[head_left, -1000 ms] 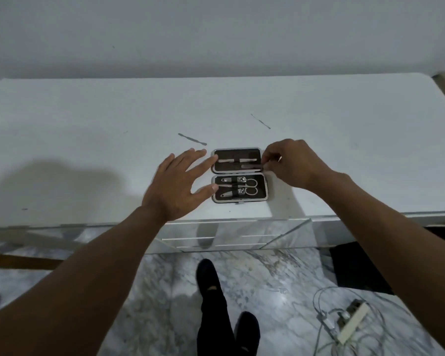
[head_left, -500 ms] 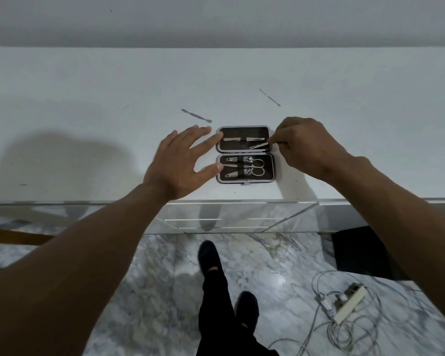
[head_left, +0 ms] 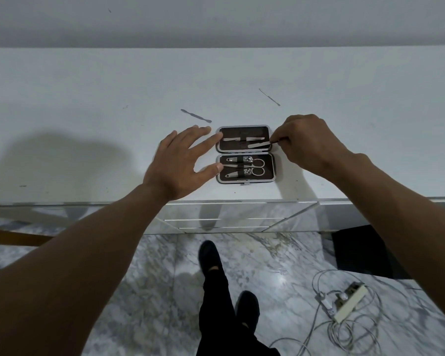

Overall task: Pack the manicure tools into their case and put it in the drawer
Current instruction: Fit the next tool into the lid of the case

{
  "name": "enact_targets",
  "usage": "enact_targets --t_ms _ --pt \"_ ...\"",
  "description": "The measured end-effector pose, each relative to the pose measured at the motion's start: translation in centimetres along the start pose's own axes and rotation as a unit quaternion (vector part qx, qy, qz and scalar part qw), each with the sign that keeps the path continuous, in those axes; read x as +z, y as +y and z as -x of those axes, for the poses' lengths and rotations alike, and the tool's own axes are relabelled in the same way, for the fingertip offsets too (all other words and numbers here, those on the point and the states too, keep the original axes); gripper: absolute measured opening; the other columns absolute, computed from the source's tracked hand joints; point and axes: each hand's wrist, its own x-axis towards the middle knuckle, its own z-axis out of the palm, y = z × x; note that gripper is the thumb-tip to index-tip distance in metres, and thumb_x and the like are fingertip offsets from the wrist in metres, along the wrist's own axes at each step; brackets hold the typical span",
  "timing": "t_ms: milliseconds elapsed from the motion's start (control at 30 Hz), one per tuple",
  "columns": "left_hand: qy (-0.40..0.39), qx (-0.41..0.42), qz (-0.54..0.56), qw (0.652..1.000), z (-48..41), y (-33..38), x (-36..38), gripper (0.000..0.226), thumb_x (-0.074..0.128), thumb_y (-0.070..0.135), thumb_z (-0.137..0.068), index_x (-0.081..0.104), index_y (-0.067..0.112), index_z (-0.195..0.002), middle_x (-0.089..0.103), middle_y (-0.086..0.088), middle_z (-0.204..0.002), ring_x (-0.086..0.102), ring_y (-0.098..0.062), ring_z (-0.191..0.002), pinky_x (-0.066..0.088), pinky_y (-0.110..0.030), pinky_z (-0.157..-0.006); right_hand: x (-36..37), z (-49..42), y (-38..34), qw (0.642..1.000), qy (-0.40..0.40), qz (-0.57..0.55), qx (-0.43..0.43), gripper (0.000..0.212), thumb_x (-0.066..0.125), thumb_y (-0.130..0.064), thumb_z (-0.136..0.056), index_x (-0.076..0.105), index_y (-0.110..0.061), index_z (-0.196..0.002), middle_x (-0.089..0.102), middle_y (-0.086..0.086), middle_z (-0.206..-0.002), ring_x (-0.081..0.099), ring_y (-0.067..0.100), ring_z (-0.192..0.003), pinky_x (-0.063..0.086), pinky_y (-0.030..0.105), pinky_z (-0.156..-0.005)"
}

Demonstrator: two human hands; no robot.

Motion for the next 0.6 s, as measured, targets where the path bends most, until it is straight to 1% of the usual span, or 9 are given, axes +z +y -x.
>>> enact_targets --t_ms 133,233,333,400,533,600 --pt "0.006 -0.001 0.002 1.000 0.04 0.02 -0.09 0.065 0.032 0.067 -0.091 0.026 0.041 -0.150 0.033 0.009 -0.156 0.021 -0.013 -0.147 0.014 -0.043 -0.118 0.13 0.02 -0.29 1.000 0.007 -0.012 0.000 0.034 0.050 0.000 -0.086 0.075 -0.015 -0.104 0.070 0.015 -0.105 0.062 0.036 -0.097 0.048 0.038 -0.082" --pt "0.006 -0.002 0.005 1.000 0.08 0.12 -0.18 0.064 0.033 0.067 -0.091 0.027 0.041 -0.150 0.034 0.009 -0.156 0.021 -0.013 -0.147 0.014 -0.043 -0.118 0.32 -0.15 -0.58 1.000 0.003 -0.017 -0.002 0.032 0.052 -0.002 -0.085 0.074 -0.016 -0.104 0.070 0.012 -0.105 0.062 0.034 -0.097 0.048 0.036 -0.081" --pt "0.007 -0.003 0.006 1.000 0.08 0.15 -0.17 0.064 0.033 0.067 -0.091 0.028 0.040 -0.150 0.034 0.009 -0.156 0.022 -0.013 -0.147 0.014 -0.043 -0.118 0.34 -0.36 -0.72 1.000 0.004 -0.018 0.000 0.033 0.053 -0.002 -0.084 0.074 -0.017 -0.103 0.070 0.008 -0.107 0.062 0.033 -0.098 0.050 0.038 -0.082" --pt "0.008 -0.004 0.006 1.000 0.05 0.16 -0.24 0.064 0.034 0.066 -0.091 0.028 0.040 -0.150 0.034 0.009 -0.155 0.022 -0.013 -0.147 0.015 -0.043 -0.118 0.21 -0.48 -0.60 1.000 0.003 -0.022 0.000 0.032 0.053 -0.001 -0.084 0.074 -0.017 -0.103 0.071 0.007 -0.107 0.062 0.032 -0.098 0.049 0.035 -0.082" --pt "0.009 -0.003 0.006 1.000 0.02 0.18 -0.18 0.064 0.034 0.066 -0.092 0.029 0.040 -0.149 0.035 0.008 -0.155 0.023 -0.014 -0.146 0.015 -0.043 -0.118 -0.08 -0.69 -0.37 0.999 -0.009 -0.040 0.001 0.028 0.057 -0.001 -0.086 0.075 -0.016 -0.102 0.072 0.006 -0.105 0.062 0.029 -0.097 0.039 0.027 -0.079" --pt "0.012 -0.003 0.004 1.000 0.02 0.15 -0.13 0.063 0.034 0.067 -0.091 0.029 0.041 -0.149 0.036 0.009 -0.154 0.024 -0.013 -0.146 0.015 -0.042 -0.118 -0.16 -0.86 -0.45 0.999 -0.017 -0.043 -0.005 0.028 0.057 0.000 -0.087 0.075 -0.015 -0.102 0.072 0.007 -0.105 0.062 0.030 -0.098 0.044 0.029 -0.080"
